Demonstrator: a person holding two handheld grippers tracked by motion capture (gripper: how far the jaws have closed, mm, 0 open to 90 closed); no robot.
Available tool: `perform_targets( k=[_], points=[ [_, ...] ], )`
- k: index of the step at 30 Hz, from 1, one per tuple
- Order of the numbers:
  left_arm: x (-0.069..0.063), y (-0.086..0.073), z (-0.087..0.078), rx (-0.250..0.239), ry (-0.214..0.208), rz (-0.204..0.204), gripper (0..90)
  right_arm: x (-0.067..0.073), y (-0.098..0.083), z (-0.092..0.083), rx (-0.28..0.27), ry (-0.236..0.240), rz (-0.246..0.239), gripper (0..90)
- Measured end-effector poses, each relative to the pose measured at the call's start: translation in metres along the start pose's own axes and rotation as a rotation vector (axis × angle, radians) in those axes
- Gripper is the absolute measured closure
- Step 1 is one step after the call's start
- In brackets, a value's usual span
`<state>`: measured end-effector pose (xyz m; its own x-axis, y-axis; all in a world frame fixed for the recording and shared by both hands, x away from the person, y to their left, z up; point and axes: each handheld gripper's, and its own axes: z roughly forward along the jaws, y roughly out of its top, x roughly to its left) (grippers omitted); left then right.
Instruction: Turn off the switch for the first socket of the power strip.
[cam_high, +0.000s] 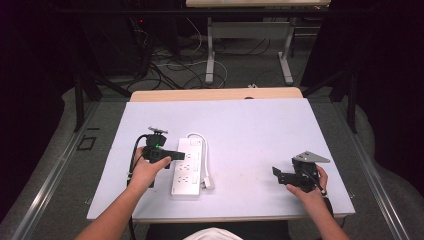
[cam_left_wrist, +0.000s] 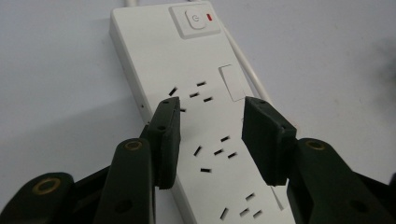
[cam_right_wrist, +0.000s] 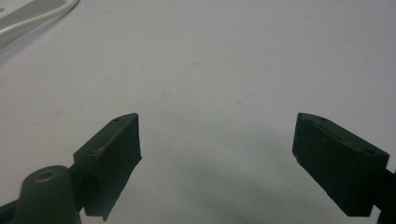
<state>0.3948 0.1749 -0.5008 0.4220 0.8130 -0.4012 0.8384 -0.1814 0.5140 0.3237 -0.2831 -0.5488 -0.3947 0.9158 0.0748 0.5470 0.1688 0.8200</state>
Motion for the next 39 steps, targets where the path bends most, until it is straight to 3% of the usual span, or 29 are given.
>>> perform_targets(
  k=[3,5,7,10,18,22,31,36,39],
  points=[
    [0.004,-0.003,-0.004,-0.015,0.012,0.013,52.9,0.000,0.000,0.000,-0.001,0.000,-0.003,14.8],
    [0.006,-0.005,-0.006,-0.027,0.013,0.001,50.8,0.000,0.000,0.000,-0.001,0.000,-0.003,14.8],
    [0.010,-0.007,-0.008,-0.030,0.009,0.029,48.7,0.000,0.000,0.000,0.000,0.001,-0.003,14.8],
    [0.012,-0.010,-0.011,-0.044,0.022,0.037,46.4,0.000,0.000,0.000,0.001,0.001,0.000,14.8],
    [0.024,-0.021,-0.020,-0.115,0.060,0.099,38.2,0.000,0.000,0.000,0.001,0.001,-0.002,14.8],
    [0.031,-0.026,-0.024,-0.151,0.066,0.088,36.5,0.000,0.000,0.000,0.000,0.001,-0.003,14.8],
    [0.045,-0.037,-0.036,-0.180,0.076,0.043,30.1,0.001,0.000,0.000,0.003,0.000,0.001,14.8],
    [0.052,-0.043,-0.040,-0.202,0.072,0.023,17.9,0.001,0.000,0.000,0.005,-0.001,-0.001,14.8],
    [0.055,-0.047,-0.042,-0.223,0.090,0.018,12.9,0.001,0.000,0.000,0.004,-0.002,0.000,14.8]
  ],
)
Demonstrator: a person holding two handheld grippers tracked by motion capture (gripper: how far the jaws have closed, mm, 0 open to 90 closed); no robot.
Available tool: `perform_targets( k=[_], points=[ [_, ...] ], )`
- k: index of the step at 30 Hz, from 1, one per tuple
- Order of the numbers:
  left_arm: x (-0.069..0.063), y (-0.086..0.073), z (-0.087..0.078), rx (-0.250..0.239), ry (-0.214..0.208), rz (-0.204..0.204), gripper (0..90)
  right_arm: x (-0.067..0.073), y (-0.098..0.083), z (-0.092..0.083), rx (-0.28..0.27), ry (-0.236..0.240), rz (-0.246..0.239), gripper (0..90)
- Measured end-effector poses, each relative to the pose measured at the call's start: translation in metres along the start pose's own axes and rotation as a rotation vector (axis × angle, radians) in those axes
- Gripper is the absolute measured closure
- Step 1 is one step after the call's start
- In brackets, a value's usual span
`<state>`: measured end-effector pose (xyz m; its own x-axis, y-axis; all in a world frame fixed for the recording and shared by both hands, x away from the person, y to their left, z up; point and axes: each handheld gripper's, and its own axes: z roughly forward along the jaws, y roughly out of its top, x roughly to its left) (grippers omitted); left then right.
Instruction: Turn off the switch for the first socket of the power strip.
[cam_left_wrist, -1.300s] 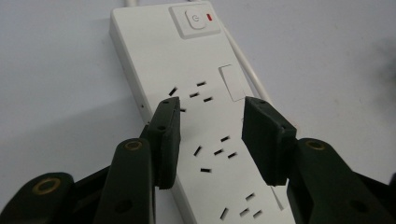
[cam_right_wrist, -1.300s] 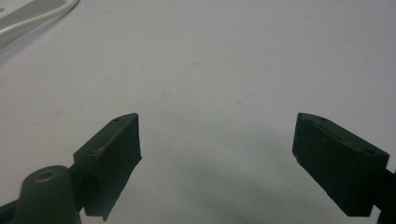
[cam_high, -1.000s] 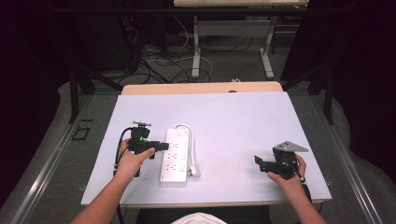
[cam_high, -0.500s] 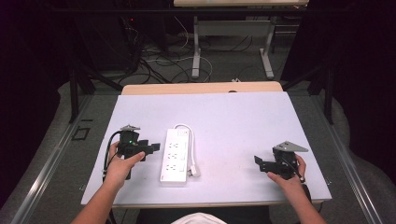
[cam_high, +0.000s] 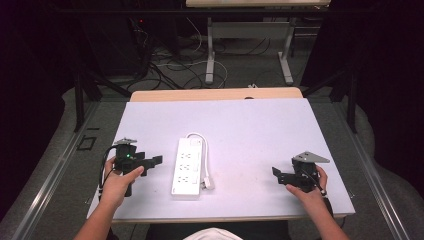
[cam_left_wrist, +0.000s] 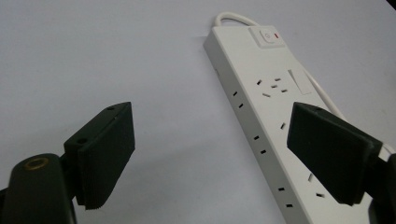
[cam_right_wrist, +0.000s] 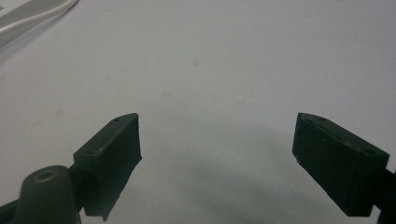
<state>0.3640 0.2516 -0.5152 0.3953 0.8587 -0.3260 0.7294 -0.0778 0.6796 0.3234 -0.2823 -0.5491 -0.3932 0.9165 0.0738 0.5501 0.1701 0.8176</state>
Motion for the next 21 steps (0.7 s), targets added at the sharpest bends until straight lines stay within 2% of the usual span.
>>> perform_targets(
  k=[4,5,9,12,14,20,21],
  points=[
    [0.005,-0.004,-0.005,0.000,-0.005,0.017,1.0,0.000,0.000,0.000,0.001,-0.001,0.001,14.8],
    [0.006,-0.006,-0.005,-0.015,0.007,0.025,0.3,0.000,0.000,0.000,0.001,0.000,0.001,14.8],
    [0.012,-0.011,-0.010,-0.033,0.027,0.017,0.2,0.000,0.000,0.000,0.001,0.001,0.001,14.8],
    [0.018,-0.015,-0.012,-0.051,0.040,-0.023,0.2,0.000,0.000,0.000,0.001,0.000,0.001,14.8],
    [0.023,-0.017,-0.014,-0.054,0.045,-0.035,0.5,0.000,0.000,0.000,0.001,0.000,0.002,14.8],
    [0.030,-0.025,-0.013,-0.067,0.057,-0.035,0.5,0.000,0.000,0.000,0.004,0.002,0.003,14.8],
    [0.032,-0.026,-0.014,-0.054,0.052,-0.031,0.5,0.001,0.000,0.000,0.004,0.001,0.006,14.8]
  ],
)
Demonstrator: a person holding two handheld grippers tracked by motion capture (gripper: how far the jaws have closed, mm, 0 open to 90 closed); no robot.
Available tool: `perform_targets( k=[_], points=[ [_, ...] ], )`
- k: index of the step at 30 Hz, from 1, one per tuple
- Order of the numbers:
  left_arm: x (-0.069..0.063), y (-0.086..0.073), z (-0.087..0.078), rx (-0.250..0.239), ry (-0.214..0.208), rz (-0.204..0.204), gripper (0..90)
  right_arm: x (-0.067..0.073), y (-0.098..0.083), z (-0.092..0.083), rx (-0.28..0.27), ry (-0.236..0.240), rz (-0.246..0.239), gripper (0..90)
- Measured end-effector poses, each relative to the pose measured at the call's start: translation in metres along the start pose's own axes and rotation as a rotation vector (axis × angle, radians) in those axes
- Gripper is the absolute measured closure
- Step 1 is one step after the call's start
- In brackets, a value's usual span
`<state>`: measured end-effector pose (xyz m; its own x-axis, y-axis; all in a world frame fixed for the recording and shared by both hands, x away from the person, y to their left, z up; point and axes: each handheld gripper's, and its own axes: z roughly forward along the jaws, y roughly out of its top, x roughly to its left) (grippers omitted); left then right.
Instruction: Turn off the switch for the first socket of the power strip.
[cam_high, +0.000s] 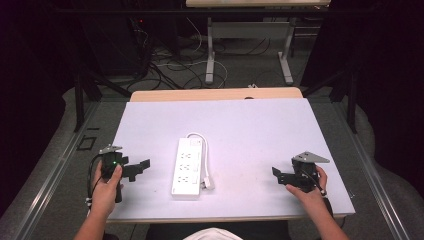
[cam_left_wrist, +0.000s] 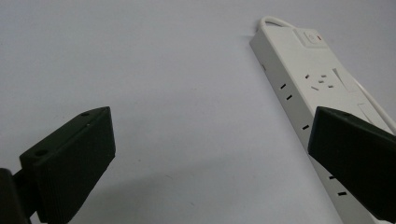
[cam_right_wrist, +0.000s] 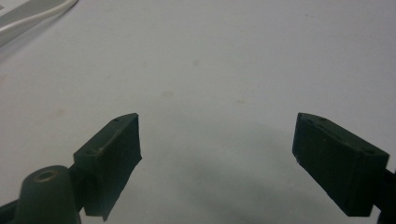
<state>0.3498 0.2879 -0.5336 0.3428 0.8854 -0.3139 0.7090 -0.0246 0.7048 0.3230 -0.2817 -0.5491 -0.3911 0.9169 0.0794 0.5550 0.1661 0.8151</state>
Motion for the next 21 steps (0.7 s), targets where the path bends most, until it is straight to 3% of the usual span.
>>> perform_targets(
  k=[10,21],
  points=[
    [0.010,-0.011,0.001,-0.027,0.020,-0.015,0.5,-0.001,0.000,0.000,-0.003,0.001,-0.004,14.8],
    [0.008,-0.013,0.003,-0.009,0.026,0.018,0.6,-0.002,0.000,0.000,-0.001,0.003,-0.006,14.8]
  ],
)
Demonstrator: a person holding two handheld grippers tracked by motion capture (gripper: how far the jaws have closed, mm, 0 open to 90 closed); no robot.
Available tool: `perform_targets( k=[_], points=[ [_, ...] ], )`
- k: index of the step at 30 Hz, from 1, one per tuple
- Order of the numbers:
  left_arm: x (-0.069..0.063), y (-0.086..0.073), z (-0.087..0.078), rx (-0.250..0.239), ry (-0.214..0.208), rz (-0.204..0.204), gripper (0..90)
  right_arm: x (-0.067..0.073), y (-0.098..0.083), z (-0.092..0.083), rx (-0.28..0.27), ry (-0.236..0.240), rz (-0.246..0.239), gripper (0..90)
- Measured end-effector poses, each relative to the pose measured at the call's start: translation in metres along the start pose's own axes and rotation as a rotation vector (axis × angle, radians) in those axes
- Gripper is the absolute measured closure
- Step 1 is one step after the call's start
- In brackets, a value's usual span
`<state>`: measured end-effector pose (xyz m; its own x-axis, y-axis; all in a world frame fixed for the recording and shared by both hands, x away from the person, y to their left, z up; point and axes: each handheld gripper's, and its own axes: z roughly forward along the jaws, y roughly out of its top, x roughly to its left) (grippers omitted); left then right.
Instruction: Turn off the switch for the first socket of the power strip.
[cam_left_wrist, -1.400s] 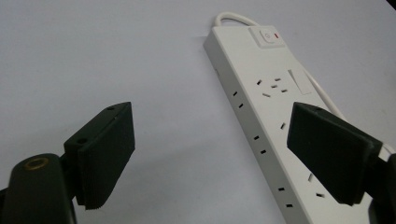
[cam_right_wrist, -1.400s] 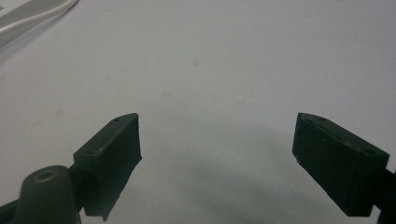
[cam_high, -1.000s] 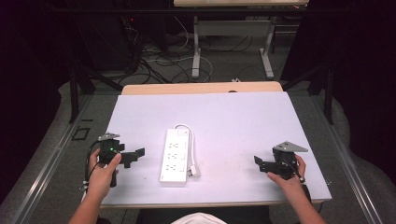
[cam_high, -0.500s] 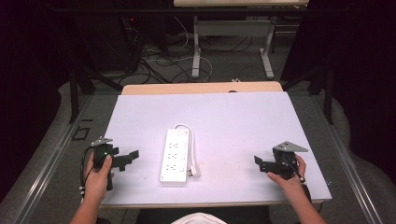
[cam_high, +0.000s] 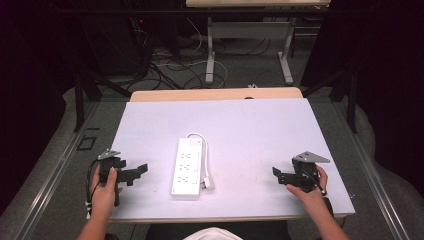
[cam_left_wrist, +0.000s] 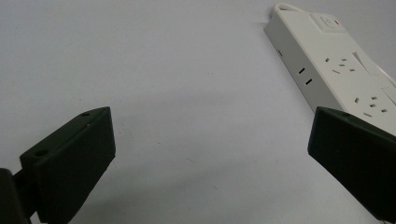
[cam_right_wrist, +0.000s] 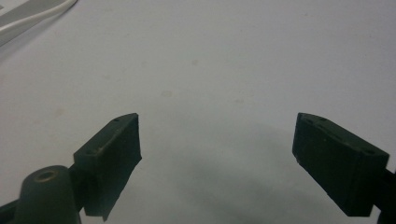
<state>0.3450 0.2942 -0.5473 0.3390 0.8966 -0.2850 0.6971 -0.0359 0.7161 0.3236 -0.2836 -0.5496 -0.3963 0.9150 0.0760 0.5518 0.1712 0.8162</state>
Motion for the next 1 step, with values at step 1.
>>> perform_targets(
  k=[1],
  points=[
    [-0.0001,-0.0004,0.0007,-0.005,0.009,0.008,0.6,0.0003,-0.0001,0.0000,0.002,0.001,0.006,14.8]
  ],
)
